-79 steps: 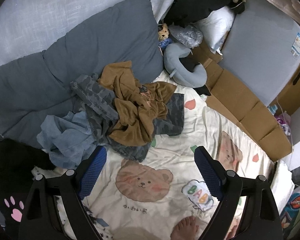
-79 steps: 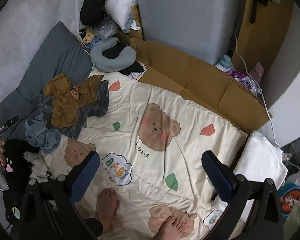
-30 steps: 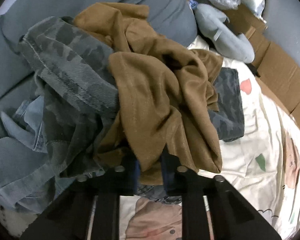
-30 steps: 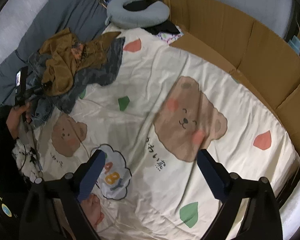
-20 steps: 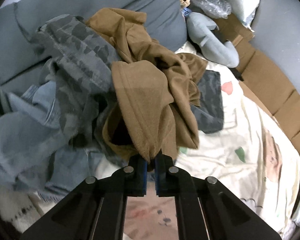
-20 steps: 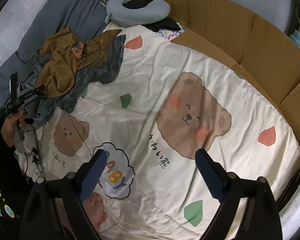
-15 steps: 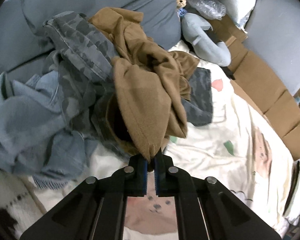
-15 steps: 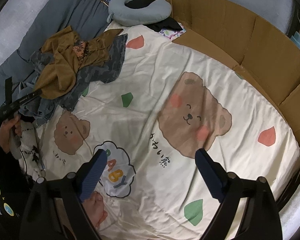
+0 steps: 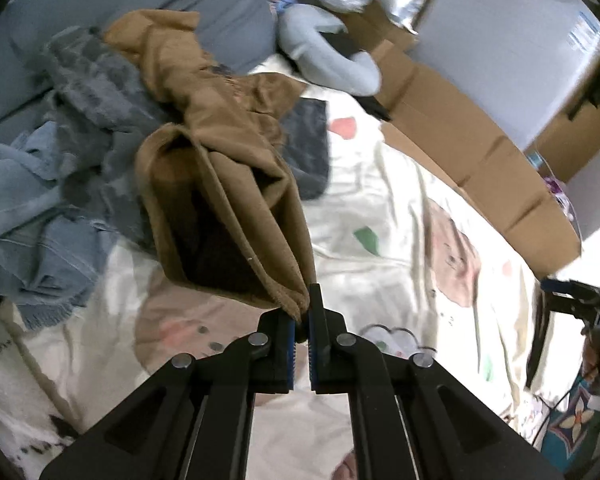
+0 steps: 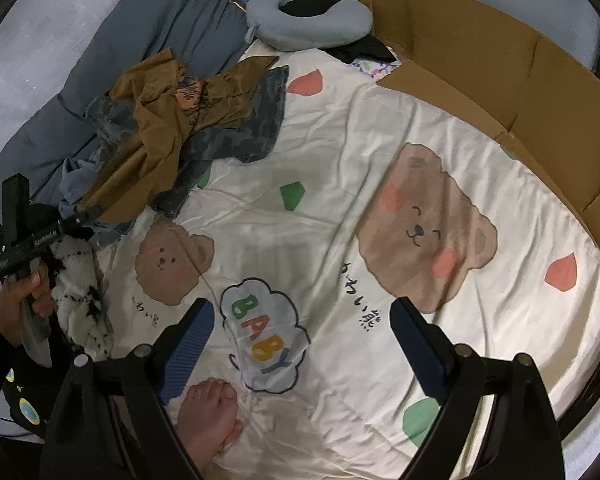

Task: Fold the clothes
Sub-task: 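Grasp the brown t-shirt in the pile with the left gripper, then lift the brown t-shirt with the left gripper while the right gripper grasps its other edge, then pull the brown t-shirt out of the pile with both grippers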

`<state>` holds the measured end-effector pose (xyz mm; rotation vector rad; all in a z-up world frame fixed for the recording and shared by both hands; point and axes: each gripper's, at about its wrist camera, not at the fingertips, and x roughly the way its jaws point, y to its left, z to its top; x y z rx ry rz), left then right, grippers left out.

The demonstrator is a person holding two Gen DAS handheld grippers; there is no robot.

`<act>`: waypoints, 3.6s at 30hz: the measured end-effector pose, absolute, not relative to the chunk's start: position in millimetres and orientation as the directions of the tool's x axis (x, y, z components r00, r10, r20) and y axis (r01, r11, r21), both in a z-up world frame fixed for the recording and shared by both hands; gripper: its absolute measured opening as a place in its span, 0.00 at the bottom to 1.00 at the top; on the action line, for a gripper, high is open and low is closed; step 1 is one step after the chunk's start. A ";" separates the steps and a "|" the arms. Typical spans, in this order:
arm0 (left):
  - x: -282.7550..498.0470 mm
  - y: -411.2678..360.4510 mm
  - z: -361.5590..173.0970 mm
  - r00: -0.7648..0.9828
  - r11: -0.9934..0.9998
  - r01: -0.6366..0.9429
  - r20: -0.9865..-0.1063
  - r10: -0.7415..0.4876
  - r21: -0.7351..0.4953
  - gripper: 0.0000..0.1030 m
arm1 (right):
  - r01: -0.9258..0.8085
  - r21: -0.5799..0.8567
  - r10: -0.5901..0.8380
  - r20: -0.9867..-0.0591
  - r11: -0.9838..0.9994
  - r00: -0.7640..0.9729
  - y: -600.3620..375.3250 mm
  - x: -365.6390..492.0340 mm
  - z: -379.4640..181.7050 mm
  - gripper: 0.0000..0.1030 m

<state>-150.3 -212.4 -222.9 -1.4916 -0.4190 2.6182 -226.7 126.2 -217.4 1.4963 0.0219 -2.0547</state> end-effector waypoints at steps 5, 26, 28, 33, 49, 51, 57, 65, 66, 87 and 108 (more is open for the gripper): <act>-149.1 -184.8 -214.7 -0.496 -0.950 0.007 -0.826 0.268 -0.312 0.03 | 0.455 0.363 -0.482 -0.858 -0.813 -0.176 122.0 -221.7 -215.5 0.88; -138.0 -123.8 -232.1 -0.411 -0.906 -0.075 -0.815 0.409 -0.417 0.03 | 0.361 0.656 -0.686 -0.725 -0.663 0.059 61.3 -219.6 -242.0 0.88; -137.4 -122.7 -233.5 -0.411 -0.902 -0.078 -0.811 0.417 -0.424 0.03 | 0.345 0.684 -0.704 -0.705 -0.643 0.086 50.8 -220.3 -245.8 0.88; -136.9 -125.2 -237.5 -0.428 -0.889 -0.065 -0.793 0.435 -0.453 0.03 | 0.248 0.768 -0.757 -0.634 -0.590 0.160 27.3 -222.3 -256.1 0.88; -128.0 -140.2 -249.4 -0.469 -0.852 0.001 -0.753 0.462 -0.524 0.03 | 0.220 0.784 -0.731 -0.620 -0.580 0.285 -22.8 -210.4 -289.3 0.67; -127.3 -140.7 -249.4 -0.468 -0.851 0.001 -0.752 0.464 -0.525 0.03 | 0.209 0.778 -0.727 -0.628 -0.592 0.278 -20.5 -210.9 -293.6 0.66; -126.8 -138.6 -248.7 -0.464 -0.845 -0.013 -0.745 0.479 -0.535 0.03 | 0.154 0.767 -0.728 -0.640 -0.622 0.247 -12.3 -216.3 -303.5 0.75; -126.8 -135.9 -254.3 -0.402 -0.844 -0.014 -0.770 0.495 -0.536 0.04 | 0.037 0.844 -0.805 -0.523 -0.536 0.279 -7.5 -218.6 -322.4 0.21; -126.6 -136.9 -255.3 -0.388 -0.846 -0.012 -0.777 0.496 -0.534 0.05 | 0.051 0.847 -0.807 -0.521 -0.529 0.279 -8.0 -219.1 -320.2 0.18; -231.8 -231.4 -242.2 -0.494 -0.936 0.139 -0.842 0.218 -0.323 0.64 | 0.254 0.631 -0.635 -0.769 -0.733 0.078 58.0 -245.7 -293.2 0.06; -321.1 -245.7 -316.3 -0.385 -0.866 0.329 -0.891 0.241 -0.376 0.10 | 0.269 0.490 -0.512 -0.859 -0.829 -0.011 102.1 -252.9 -304.8 0.05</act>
